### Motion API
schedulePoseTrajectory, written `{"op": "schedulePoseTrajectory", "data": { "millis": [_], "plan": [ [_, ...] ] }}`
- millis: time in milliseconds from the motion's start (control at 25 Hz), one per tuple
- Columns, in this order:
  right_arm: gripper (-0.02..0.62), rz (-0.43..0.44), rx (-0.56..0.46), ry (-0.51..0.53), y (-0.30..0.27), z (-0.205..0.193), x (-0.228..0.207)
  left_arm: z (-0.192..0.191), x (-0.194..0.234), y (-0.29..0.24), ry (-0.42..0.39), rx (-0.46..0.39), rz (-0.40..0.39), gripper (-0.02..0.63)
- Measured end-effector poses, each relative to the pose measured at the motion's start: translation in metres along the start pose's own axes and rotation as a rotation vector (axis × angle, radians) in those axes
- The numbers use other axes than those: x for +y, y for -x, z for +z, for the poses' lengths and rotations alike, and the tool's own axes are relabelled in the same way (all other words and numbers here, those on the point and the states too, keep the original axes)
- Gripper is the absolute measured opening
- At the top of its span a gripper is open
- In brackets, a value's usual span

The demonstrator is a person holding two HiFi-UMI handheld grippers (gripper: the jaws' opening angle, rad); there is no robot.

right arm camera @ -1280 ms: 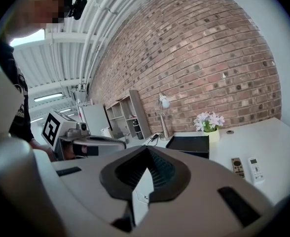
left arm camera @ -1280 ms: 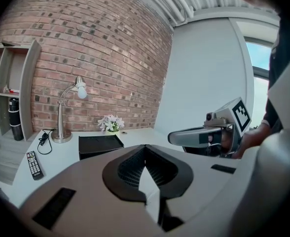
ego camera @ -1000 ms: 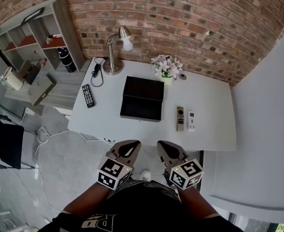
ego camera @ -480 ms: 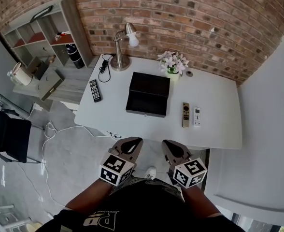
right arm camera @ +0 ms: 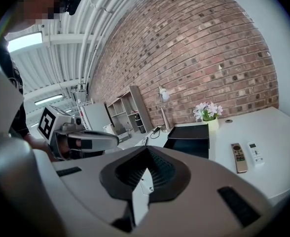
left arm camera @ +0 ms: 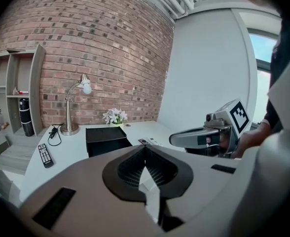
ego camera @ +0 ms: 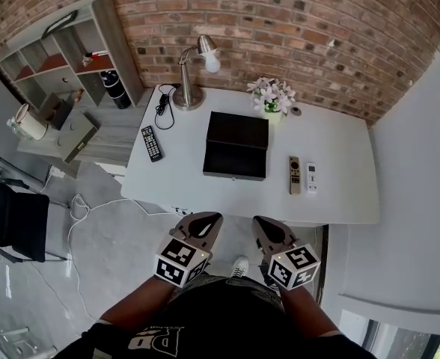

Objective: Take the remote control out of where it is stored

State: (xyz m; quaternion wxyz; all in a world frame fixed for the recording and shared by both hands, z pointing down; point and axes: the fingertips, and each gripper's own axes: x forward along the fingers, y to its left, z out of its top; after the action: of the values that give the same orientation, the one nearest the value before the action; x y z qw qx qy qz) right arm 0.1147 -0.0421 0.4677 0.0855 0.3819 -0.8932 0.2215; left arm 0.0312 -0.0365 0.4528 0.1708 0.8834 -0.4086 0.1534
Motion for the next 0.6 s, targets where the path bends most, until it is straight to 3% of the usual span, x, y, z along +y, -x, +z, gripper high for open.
{"op": "schedulePoseTrajectory", "data": {
  "millis": [600],
  "plan": [
    [0.005, -0.035, 0.006, 0.007, -0.012, 0.001, 0.009, -0.002, 0.014, 0.005, -0.009, 0.006, -0.042, 0.006]
  ]
}}
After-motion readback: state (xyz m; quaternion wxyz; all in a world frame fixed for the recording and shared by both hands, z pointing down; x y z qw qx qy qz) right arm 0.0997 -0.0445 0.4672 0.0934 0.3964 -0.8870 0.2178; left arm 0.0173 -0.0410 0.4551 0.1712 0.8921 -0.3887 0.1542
